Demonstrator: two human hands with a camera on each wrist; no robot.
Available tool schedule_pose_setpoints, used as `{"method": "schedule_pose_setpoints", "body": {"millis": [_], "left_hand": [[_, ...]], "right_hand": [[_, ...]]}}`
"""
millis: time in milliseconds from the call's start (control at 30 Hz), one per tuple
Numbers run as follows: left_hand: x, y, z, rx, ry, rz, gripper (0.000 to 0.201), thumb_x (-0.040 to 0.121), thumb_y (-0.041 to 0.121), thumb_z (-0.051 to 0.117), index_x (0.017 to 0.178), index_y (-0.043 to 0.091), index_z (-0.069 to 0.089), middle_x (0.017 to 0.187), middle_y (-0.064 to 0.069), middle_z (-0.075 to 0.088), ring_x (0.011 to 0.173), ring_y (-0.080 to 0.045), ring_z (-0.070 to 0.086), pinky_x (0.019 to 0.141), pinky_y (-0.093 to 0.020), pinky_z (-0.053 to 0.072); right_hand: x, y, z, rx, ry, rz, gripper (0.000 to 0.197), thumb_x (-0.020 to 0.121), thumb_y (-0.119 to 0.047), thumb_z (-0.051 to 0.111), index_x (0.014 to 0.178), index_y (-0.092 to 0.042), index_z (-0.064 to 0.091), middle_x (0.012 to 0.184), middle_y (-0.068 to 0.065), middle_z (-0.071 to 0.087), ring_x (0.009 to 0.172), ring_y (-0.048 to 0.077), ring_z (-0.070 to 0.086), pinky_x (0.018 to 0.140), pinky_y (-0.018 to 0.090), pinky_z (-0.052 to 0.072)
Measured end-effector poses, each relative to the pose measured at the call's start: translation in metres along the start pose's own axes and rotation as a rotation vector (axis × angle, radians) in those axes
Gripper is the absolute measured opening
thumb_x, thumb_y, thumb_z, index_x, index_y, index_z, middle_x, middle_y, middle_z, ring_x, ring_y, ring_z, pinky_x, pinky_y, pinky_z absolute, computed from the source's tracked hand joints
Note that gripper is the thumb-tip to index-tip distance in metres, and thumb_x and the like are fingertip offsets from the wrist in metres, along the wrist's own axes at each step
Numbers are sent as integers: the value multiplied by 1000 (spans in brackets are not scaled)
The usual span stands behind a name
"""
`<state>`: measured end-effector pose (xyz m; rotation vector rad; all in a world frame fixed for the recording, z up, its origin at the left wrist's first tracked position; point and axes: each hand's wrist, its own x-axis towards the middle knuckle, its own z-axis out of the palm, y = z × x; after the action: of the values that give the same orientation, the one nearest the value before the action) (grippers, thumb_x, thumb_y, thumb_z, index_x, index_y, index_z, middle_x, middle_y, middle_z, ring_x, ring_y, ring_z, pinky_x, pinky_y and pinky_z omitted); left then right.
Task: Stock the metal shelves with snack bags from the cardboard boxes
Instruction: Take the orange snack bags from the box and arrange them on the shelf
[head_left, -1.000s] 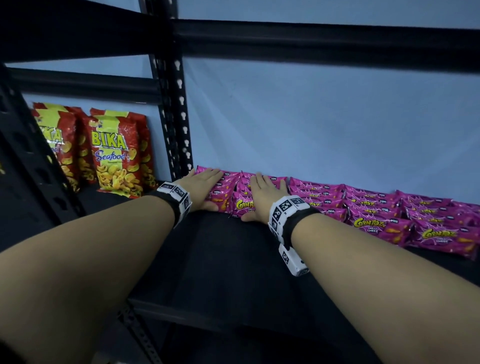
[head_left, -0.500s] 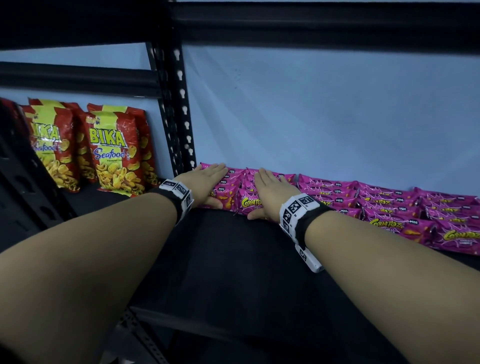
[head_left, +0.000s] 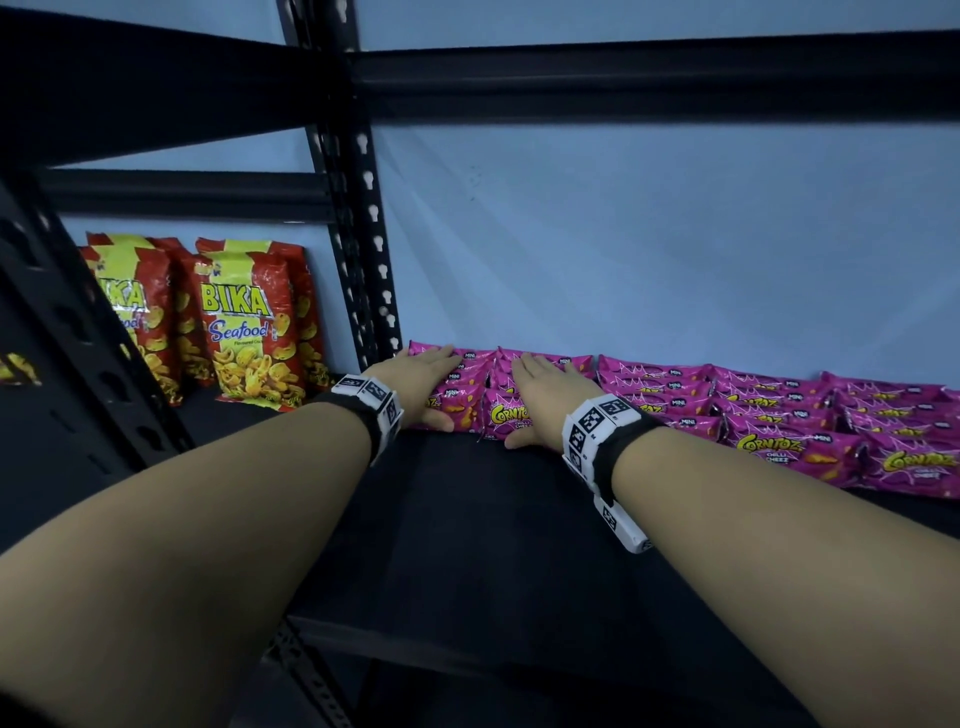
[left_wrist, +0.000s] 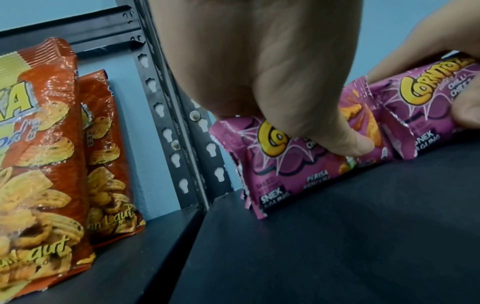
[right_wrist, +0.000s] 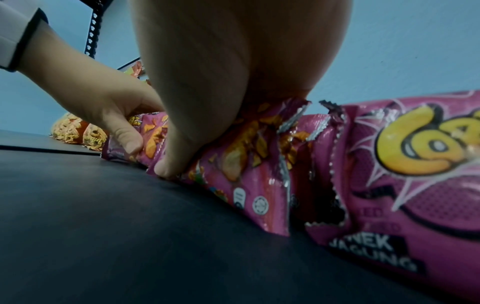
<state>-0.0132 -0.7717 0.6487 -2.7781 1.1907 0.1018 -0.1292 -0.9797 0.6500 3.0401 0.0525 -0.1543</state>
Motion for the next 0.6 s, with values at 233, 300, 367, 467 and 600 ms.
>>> {"method": "schedule_pose_setpoints", "body": {"millis": [233, 300, 367, 467, 600], "left_hand": [[-1, 7, -10, -36, 91, -42, 117, 63, 59, 90, 155, 21, 29, 145, -6, 49, 133, -29, 50, 110, -43, 44], [-4, 11, -13, 59, 138, -59, 112, 58, 64, 90, 146, 18, 37, 135, -5, 51, 125, -27, 52, 102, -43, 48], [-8, 16, -15, 161, 186, -79, 107, 55, 71, 87, 136, 18, 42, 125, -3, 51, 117, -25, 53, 94, -41, 50], [-16, 20, -18, 230, 202, -125, 101, 57, 76, 81, 131, 18, 44, 121, -3, 50, 114, -24, 51, 92, -40, 48], [-30, 27, -25, 181, 193, -244, 85, 64, 68, 84, 122, 20, 45, 111, 0, 57, 106, -24, 58, 91, -42, 47]], "right_hand": [[-3, -4, -3, 4, 101, 11, 103, 75, -66, 78, 151, -10, 36, 152, 9, 45, 140, 30, 43, 115, 50, 37], [-7, -4, -3, -7, 117, 25, 103, 72, -68, 79, 149, -13, 40, 149, 8, 46, 139, 30, 42, 114, 51, 38], [-11, -4, -5, -1, 129, 37, 97, 71, -69, 80, 143, -15, 45, 144, 7, 46, 136, 29, 41, 111, 51, 40], [-21, 0, -10, 13, 122, 68, 86, 72, -69, 78, 136, -17, 52, 136, 4, 48, 131, 28, 42, 107, 52, 41], [-35, 11, -14, 33, 139, 134, 69, 78, -62, 76, 128, -18, 57, 123, 3, 52, 123, 28, 46, 101, 49, 43]]}}
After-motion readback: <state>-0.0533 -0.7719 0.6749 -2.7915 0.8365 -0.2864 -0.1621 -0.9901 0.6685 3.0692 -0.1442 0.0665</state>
